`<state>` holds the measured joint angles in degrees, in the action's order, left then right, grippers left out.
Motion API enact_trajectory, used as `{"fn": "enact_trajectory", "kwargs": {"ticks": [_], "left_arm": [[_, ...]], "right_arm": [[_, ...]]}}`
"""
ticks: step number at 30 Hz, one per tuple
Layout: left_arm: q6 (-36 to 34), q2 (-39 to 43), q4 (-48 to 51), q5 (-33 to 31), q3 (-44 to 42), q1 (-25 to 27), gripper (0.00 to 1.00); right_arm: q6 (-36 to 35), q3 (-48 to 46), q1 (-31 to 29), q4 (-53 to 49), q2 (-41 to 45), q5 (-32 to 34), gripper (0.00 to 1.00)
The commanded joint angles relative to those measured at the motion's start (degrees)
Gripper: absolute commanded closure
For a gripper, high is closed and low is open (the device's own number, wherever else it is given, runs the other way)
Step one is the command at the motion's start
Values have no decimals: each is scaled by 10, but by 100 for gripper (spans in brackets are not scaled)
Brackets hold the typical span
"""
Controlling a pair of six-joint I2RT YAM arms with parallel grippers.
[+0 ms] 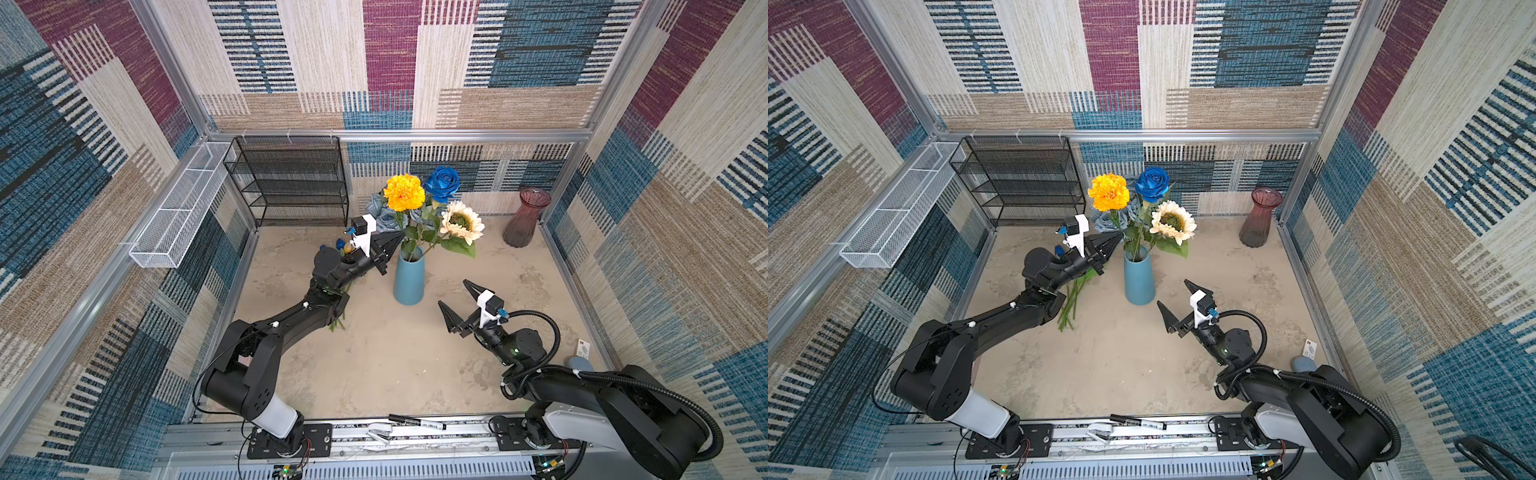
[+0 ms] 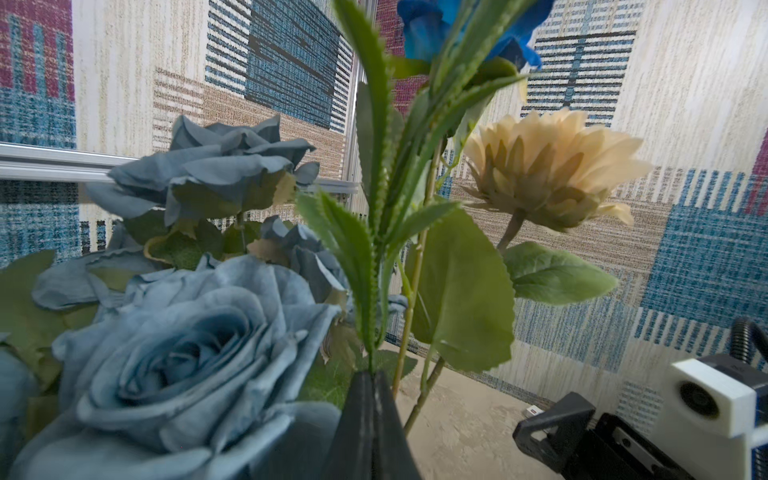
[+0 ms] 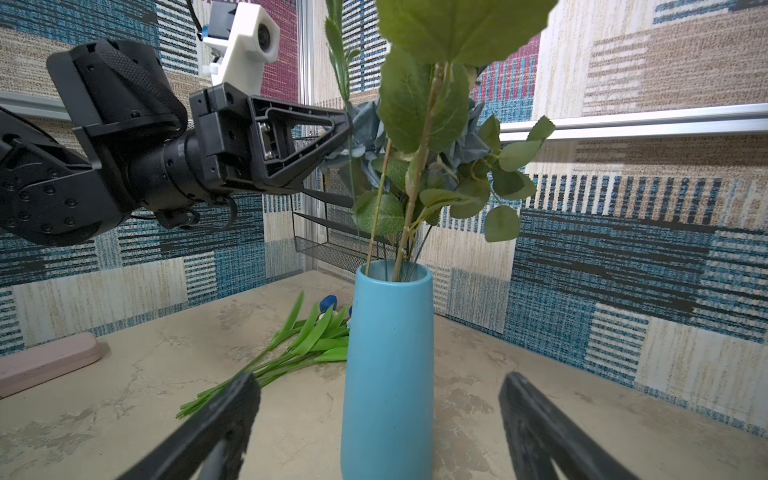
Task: Arrange the flowers into the vase
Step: 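Lower the orange flower stem into the light blue vase and open the left gripper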
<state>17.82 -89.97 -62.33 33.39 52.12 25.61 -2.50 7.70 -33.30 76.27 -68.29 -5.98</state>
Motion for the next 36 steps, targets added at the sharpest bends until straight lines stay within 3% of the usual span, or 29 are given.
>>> {"fn": "enact_trajectory", "kwargs": {"ticks": [1,14,36], "left_arm": [[-9,11,-19,-16,-14,0,100],[-10,50,-8,-17,-23,4,100],[-43,-15,19,-25,-23,18,100]], "right_arm": [[-2,-1,1,21,0,1,7],[2,0,0,20,-3,-7,6],[-2,2,0,25,-15,-1,6]]}}
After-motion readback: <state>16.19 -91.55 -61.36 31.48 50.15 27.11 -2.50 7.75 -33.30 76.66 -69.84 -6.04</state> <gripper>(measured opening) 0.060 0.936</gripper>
